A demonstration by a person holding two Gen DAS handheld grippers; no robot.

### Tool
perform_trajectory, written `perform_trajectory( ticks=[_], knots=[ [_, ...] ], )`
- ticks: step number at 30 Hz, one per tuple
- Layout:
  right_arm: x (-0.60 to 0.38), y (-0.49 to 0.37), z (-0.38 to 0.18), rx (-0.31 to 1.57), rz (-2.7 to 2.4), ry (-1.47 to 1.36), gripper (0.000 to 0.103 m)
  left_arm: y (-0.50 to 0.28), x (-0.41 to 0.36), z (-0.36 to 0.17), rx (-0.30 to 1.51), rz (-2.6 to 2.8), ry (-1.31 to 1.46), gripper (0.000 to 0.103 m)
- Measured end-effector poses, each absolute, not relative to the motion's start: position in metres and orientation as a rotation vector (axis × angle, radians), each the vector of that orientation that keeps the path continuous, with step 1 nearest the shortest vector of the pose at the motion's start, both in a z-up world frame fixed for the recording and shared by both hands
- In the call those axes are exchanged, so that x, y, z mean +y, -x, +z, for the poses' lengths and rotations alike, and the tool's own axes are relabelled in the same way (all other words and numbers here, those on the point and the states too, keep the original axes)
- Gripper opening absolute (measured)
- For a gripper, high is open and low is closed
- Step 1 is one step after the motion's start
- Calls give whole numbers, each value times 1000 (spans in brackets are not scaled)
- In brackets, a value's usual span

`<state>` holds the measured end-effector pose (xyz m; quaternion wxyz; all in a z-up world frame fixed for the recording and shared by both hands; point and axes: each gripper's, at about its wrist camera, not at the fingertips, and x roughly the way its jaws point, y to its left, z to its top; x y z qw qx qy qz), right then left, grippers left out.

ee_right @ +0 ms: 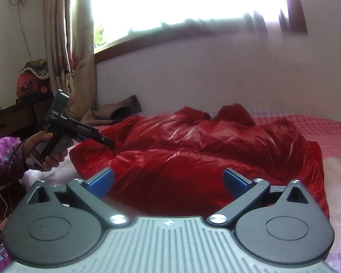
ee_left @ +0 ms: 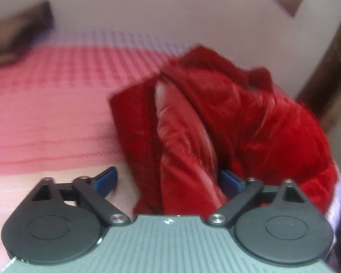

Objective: Fold large clothes

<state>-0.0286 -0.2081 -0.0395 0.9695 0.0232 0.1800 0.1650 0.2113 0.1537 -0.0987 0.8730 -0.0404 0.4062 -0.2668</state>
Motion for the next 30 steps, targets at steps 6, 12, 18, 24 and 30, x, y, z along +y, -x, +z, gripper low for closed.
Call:
perform_trajectory(
  ticks=[6, 12, 18, 24, 30],
  knots=[
    [-206, 26, -40, 371, 330, -62, 103, -203, 168, -103, 794, -623, 259, 46],
    [-201, 23, -28, 325, 345, -36, 103, -166, 180, -104, 712, -524, 431, 33],
    [-190, 4, -13, 280, 336, 87, 47, -153, 159, -79, 703, -416, 306, 30],
    [-176, -14, -13, 287, 351, 108, 46, -147, 149, -66, 727, -352, 244, 30],
    [-167, -25, -14, 287, 348, 143, 46, -146, 144, -64, 731, -327, 208, 30]
  ],
)
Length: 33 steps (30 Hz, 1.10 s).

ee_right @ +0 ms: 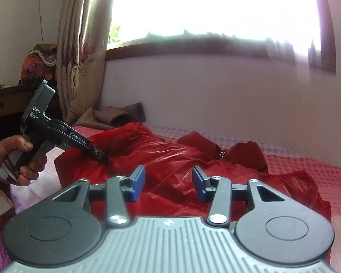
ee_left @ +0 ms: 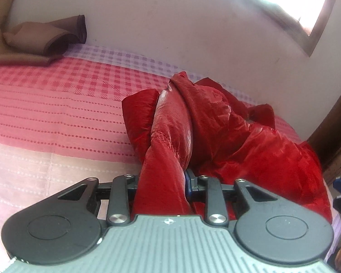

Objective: Fold large clothes

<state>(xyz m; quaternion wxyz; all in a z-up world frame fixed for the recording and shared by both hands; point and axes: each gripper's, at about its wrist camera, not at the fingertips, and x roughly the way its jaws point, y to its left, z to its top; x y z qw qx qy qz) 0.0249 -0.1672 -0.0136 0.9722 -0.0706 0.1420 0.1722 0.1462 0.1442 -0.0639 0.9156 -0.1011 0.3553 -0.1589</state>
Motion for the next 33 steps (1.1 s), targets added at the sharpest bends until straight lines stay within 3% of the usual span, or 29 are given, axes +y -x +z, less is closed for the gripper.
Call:
perform_trajectory(
  ticks=[3, 14, 21, 33],
  knots=[
    [-166, -35, -13, 289, 340, 167, 45, -147, 144, -64, 731, -319, 198, 30],
    [-164, -79, -27, 354, 312, 250, 29, -152, 146, -65, 745, -321, 224, 30],
    [-170, -104, -32, 384, 292, 259, 26, -156, 157, -65, 773, -332, 344, 28],
    [-198, -166, -55, 561, 319, -17, 23, -128, 126, -8, 706, -383, 378, 25]
  ],
)
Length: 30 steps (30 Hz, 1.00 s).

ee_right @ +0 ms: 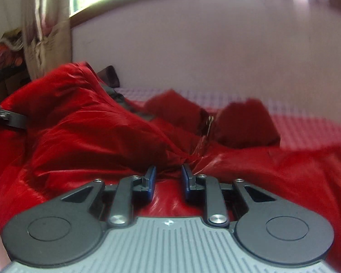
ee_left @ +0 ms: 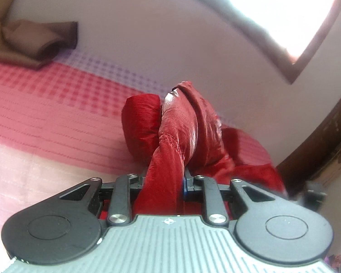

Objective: Fold large clothes

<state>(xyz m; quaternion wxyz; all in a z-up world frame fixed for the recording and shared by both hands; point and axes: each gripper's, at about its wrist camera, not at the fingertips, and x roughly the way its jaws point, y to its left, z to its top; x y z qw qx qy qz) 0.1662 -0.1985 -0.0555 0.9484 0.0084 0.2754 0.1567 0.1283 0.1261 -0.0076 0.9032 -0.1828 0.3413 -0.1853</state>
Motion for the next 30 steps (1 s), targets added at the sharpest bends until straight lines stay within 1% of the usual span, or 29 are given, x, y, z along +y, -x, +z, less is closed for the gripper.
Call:
perform_trajectory(
  ticks=[5, 10, 13, 16, 18, 19, 20, 21, 22, 23, 24, 26, 27, 30],
  knots=[
    [-210, -175, -64, 593, 327, -116, 22, -112, 81, 21, 654, -437, 341, 24],
    [-221, -181, -68, 613, 349, -210, 22, -98, 22, 33, 640, -576, 317, 22],
    [-230, -185, -70, 618, 368, -277, 21, -92, -28, 28, 606, -598, 177, 22],
    [-237, -186, -74, 619, 379, -316, 20, -85, -37, 24, 589, -628, 209, 22],
    [-238, -186, -74, 619, 386, -324, 20, -81, -29, 27, 565, -602, 208, 25],
    [-238, -185, -74, 617, 387, -319, 20, -80, -20, 29, 551, -579, 224, 33],
    [-237, -184, -74, 615, 388, -312, 20, -79, -7, 30, 538, -551, 251, 49],
    [-236, -183, -73, 612, 390, -308, 20, -80, 4, 31, 530, -524, 259, 57],
    [-237, -184, -73, 609, 391, -305, 20, -79, 15, 32, 521, -481, 261, 72],
    [-236, -183, -73, 604, 393, -302, 20, -80, 28, 32, 510, -427, 265, 83],
    [-235, -182, -72, 601, 394, -299, 20, -81, 42, 31, 501, -385, 272, 87],
    [-235, -181, -72, 593, 394, -292, 20, -83, 62, 28, 500, -320, 272, 99],
    [-234, -179, -72, 590, 393, -289, 20, -85, 72, 25, 500, -287, 265, 103],
    [-234, -176, -73, 588, 393, -287, 20, -95, 94, 10, 533, -207, 209, 103]
  ],
)
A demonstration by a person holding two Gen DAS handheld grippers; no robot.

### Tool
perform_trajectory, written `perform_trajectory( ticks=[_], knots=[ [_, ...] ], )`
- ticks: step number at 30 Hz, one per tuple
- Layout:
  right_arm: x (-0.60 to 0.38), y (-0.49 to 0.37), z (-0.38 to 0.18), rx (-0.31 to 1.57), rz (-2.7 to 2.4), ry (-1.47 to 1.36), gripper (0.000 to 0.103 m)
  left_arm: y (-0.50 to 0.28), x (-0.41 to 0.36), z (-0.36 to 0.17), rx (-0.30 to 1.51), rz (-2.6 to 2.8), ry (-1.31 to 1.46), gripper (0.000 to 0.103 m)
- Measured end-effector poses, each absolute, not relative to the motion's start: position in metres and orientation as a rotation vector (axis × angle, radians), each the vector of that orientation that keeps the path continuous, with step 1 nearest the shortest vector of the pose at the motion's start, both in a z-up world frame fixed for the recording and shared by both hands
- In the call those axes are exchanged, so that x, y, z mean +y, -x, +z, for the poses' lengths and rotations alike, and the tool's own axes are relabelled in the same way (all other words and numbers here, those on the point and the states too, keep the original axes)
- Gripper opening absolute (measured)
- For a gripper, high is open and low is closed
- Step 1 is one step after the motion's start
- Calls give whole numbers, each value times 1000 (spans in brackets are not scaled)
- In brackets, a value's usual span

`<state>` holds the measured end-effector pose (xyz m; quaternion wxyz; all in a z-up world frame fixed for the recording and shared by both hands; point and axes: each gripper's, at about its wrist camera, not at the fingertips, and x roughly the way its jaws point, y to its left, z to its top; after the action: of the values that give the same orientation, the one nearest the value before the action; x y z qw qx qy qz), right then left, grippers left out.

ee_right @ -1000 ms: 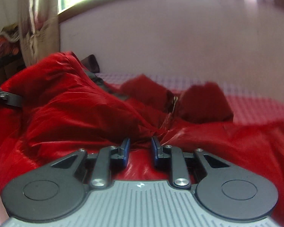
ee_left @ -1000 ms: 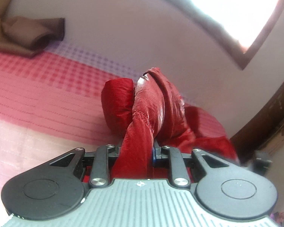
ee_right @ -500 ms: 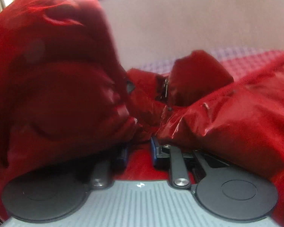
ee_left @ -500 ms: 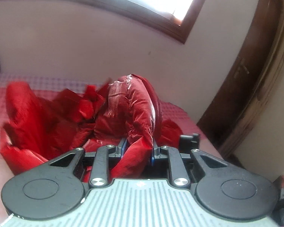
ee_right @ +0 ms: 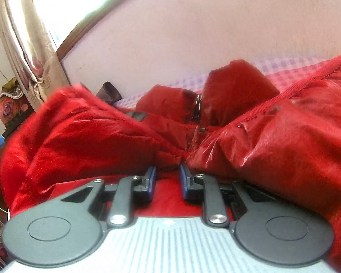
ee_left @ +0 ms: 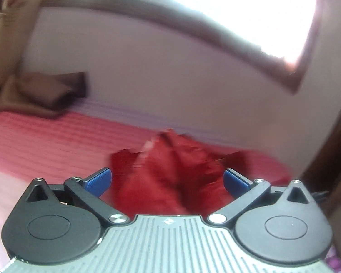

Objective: Fold large clothes

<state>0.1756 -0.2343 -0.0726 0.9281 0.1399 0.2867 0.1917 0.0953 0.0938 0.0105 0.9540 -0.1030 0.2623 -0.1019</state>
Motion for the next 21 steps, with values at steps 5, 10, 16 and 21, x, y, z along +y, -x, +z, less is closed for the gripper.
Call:
perform_trajectory(
  ticks=[5, 10, 16, 21],
  knots=[
    [-230, -170, -72, 583, 389, -272, 20, -122, 135, -33, 707, -255, 281, 103],
    [-231, -171, -73, 577, 387, -265, 20, -166, 157, -106, 944, -553, 576, 103],
    [-224, -170, -72, 571, 368, -231, 20, -157, 137, -123, 806, -572, 711, 65],
    [-223, -170, -72, 569, 363, -231, 20, -124, 118, -92, 663, -497, 735, 41]
  ],
)
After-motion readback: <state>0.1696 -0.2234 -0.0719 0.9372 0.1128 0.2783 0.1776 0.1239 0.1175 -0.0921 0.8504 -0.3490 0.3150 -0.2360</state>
